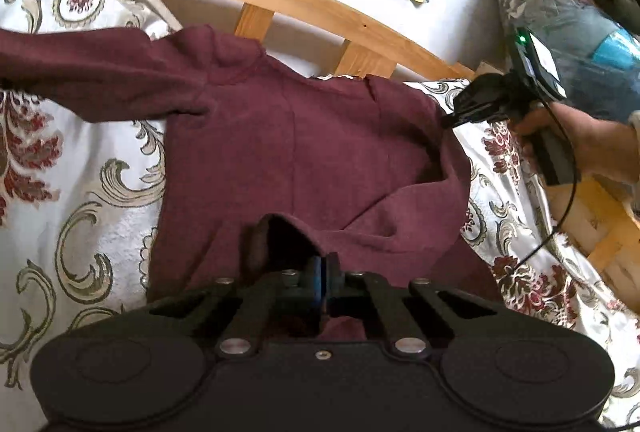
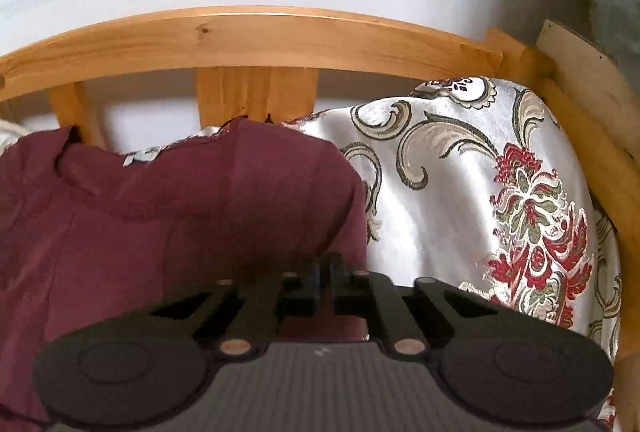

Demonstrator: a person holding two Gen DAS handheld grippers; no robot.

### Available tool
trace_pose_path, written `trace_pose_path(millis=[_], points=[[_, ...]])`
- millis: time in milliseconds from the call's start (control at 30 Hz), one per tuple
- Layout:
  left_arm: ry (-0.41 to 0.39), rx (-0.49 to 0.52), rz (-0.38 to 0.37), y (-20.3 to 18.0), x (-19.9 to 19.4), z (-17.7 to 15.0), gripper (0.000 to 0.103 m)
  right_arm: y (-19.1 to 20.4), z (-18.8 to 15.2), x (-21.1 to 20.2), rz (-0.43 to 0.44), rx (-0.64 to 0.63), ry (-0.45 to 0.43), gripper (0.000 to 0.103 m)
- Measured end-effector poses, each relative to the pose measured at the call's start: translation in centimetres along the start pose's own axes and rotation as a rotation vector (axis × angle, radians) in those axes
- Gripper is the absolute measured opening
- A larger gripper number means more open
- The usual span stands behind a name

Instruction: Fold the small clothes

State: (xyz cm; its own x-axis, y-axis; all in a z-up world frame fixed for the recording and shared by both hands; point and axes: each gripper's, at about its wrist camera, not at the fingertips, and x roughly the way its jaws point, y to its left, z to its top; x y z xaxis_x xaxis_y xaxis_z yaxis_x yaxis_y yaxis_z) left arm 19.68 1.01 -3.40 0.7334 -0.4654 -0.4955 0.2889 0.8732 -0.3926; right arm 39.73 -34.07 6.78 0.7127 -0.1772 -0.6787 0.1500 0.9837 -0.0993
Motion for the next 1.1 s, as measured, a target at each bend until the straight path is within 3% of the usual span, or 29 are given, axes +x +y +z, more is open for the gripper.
trace_pose_path(millis=[133,333,567,633,700,733,767,867,967,1033,1067,1100], points=[[-0.002,-0.05,0.045,0.3,-0.4,-0.1,0.0,0.3,0.1,-0.3,-0.011,-0.032,-0.027,0.004],[-0.095,-0.098,0.154,0.2,-2.2,-0.4,0.0,-1.3,2.5,-0.9,0.027,0.102,-0.096,0.004],[-0.023,-0.107,0.227,1.9,-0.6,-0.2,0.003,0.3,3.0,1.6,0.047,0.058,-0.082,0.005],[0.019,-0.127,0.234,2.3,-0.2,-0.2,0.013,0.0,2.4,1.6,0.077,0.049,-0.086,0.015],[0.022,-0.148,0.236,2.5,-0.3,-0.2,0.026,-0.5,1.5,0.8,0.086,0.014,-0.113,0.056],[0.019,-0.155,0.236,2.6,-0.4,-0.2,0.03,-0.8,0.9,0.2,0.096,-0.001,-0.128,0.068],[0.012,-0.16,0.237,2.6,-0.5,-0.1,0.037,-1.1,0.1,-0.3,0.107,-0.02,-0.134,0.069],[-0.019,-0.158,0.271,2.7,-0.9,0.2,0.049,-2.6,-2.5,-1.1,0.125,-0.04,-0.112,0.07],[-0.02,-0.164,0.287,2.9,-0.9,0.2,0.05,-4.3,-5.0,-0.8,0.135,0.001,-0.082,0.067],[0.0,-0.16,0.293,3.1,-0.6,0.2,0.047,-5.1,-6.2,-0.3,0.155,0.034,-0.078,0.056],[0.007,-0.153,0.294,3.2,-0.4,0.2,0.04,-5.3,-6.6,-0.1,0.17,0.051,-0.087,0.051],[0.014,-0.14,0.295,3.2,-0.3,0.1,0.035,-5.4,-6.9,-0.1,0.187,0.061,-0.097,0.028]])
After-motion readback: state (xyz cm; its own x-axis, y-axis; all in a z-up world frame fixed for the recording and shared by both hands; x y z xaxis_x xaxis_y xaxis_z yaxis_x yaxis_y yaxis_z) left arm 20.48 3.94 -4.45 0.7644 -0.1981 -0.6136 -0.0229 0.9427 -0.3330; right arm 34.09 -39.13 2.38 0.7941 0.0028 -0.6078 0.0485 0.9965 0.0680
